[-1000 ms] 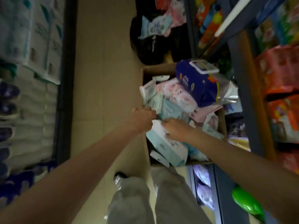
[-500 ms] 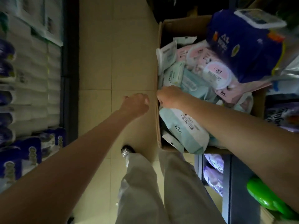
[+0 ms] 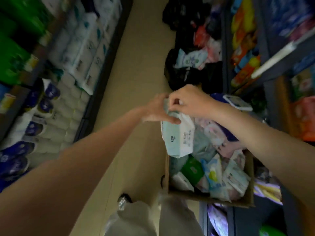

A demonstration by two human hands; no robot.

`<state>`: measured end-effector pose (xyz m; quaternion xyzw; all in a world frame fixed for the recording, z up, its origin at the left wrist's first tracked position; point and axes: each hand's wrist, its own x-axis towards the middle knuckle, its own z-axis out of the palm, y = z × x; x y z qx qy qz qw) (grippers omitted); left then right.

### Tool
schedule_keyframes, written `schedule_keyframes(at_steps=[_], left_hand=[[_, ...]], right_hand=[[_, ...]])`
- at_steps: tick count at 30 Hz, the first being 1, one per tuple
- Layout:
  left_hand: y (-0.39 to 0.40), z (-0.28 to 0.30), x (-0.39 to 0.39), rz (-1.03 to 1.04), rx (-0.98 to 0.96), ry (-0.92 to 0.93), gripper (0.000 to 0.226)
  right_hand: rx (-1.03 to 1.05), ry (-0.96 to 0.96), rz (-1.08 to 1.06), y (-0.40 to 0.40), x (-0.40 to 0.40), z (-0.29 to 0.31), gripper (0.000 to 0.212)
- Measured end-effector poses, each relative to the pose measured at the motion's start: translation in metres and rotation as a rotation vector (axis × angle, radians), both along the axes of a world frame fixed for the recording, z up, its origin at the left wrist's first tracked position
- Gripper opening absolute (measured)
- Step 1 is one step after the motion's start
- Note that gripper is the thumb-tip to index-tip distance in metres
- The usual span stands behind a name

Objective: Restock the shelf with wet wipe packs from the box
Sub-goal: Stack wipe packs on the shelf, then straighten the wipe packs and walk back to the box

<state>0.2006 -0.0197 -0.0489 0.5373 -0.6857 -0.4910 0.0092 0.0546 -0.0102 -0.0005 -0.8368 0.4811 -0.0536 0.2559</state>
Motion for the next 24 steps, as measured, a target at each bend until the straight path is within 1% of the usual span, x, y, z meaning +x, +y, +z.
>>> schedule_keyframes(at_steps=[2,4,5,6,7,9,10,13,15,18,19,20,21,22,24], left_hand=[[-0.019,0.044,0.029,0.121,-0.083,0.1,0.104],[-0.029,0.075,0.053,0.261,-0.102,0.229,0.118],[-0.032,0.087,0.075,0.328,-0.121,0.284,0.12],[-0.032,0.099,0.097,0.367,-0.14,0.33,0.123],[-0.03,0.111,0.122,0.386,-0.165,0.35,0.131],[-0.024,0.137,0.175,0.361,-0.242,0.326,0.147],[-0.022,0.153,0.2,0.356,-0.284,0.32,0.147],[-0.023,0.206,0.281,0.329,-0.454,0.439,0.127],[-0.015,0.247,0.338,0.4,-0.532,0.468,0.123],[0.015,0.311,0.413,0.559,-0.656,0.464,0.11],[0.026,0.33,0.433,0.603,-0.749,0.415,0.106],[0.037,0.348,0.452,0.645,-0.88,0.324,0.105],[0.047,0.367,0.469,0.689,-1.034,0.19,0.108],[0.055,0.383,0.487,0.739,-1.173,0.014,0.11],[0.072,0.415,0.523,0.798,-1.446,-0.361,0.108]], right_hand=[[-0.129,-0.03,0.023,-0.021,0.022,0.044,0.012],[-0.267,-0.037,0.07,-0.038,0.042,0.083,0.012],[-0.337,-0.04,0.106,-0.046,0.061,0.108,0.011],[-0.398,-0.045,0.129,-0.052,0.081,0.132,0.011],[-0.46,-0.053,0.143,-0.058,0.103,0.157,0.012],[-0.573,-0.086,0.174,-0.063,0.152,0.21,0.013],[-0.62,-0.118,0.194,-0.063,0.176,0.235,0.014],[-0.719,-0.303,0.209,-0.06,0.247,0.303,0.014],[-0.766,-0.464,0.205,-0.053,0.296,0.339,0.013],[-0.799,-0.628,0.171,-0.043,0.363,0.382,0.013],[-0.81,-0.671,0.162,-0.041,0.381,0.392,0.013],[-0.823,-0.703,0.164,-0.039,0.397,0.401,0.014],[-0.836,-0.721,0.17,-0.038,0.411,0.407,0.015],[-0.85,-0.718,0.174,-0.037,0.425,0.412,0.016],[-0.834,-0.706,0.168,-0.038,0.451,0.421,0.016]])
